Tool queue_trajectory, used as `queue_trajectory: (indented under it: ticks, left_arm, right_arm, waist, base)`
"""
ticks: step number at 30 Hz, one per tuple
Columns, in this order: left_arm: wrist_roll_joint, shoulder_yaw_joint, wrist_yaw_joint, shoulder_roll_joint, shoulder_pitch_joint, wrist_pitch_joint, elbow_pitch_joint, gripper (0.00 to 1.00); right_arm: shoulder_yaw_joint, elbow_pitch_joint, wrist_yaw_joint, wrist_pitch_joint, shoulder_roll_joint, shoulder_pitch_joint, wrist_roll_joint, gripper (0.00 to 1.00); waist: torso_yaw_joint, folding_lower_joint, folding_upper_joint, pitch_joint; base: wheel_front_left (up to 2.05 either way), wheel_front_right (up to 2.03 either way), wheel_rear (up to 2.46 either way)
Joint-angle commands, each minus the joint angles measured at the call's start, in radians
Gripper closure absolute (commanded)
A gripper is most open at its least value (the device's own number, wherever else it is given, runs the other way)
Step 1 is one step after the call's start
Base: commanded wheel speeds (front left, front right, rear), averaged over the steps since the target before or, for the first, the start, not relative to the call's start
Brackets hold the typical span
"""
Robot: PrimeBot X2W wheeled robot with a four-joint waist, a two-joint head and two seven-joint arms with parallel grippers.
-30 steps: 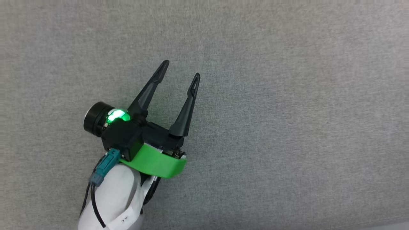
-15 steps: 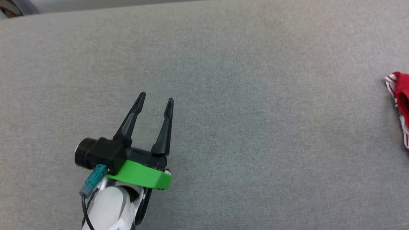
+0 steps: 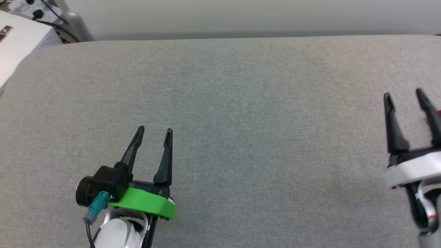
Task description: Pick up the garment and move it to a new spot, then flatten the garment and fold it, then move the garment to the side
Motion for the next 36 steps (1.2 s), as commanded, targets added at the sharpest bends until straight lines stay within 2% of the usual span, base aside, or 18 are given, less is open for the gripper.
queue_trajectory:
  ticks: [1, 8, 14, 36]
  left_arm:
    - [0.013, 0.005, -0.003, -0.006, 0.015, -0.006, 0.008, 0.0]
    - [0.034, 0.036, -0.003, -0.022, 0.045, -0.006, 0.024, 0.0]
    - [0.047, 0.055, -0.003, -0.033, 0.057, -0.006, 0.049, 0.0]
    - [0.045, 0.082, 0.002, -0.041, 0.073, -0.006, 0.06, 0.0]
  right_arm:
    - [0.006, 0.001, -0.001, -0.026, 0.029, 0.035, -0.01, 0.0]
    - [0.033, 0.065, -0.001, -0.135, 0.138, 0.119, -0.056, 0.0]
    - [0.049, 0.112, -0.001, -0.17, 0.183, 0.13, -0.089, 0.0]
    - [0.06, 0.134, -0.001, -0.187, 0.203, 0.125, -0.096, 0.0]
  waist:
    - [0.034, 0.0001, 0.0111, -0.032]
    - [0.054, 0.0001, 0.0111, -0.054]
    - [0.056, 0.0001, 0.0111, -0.061]
    - [0.05, 0.0001, 0.0111, -0.082]
  base:
    - [0.0, 0.0, 0.0]
    - [0.0, 0.0, 0.0]
    - [0.0, 0.0, 0.0]
    - [0.0, 0.0, 0.0]
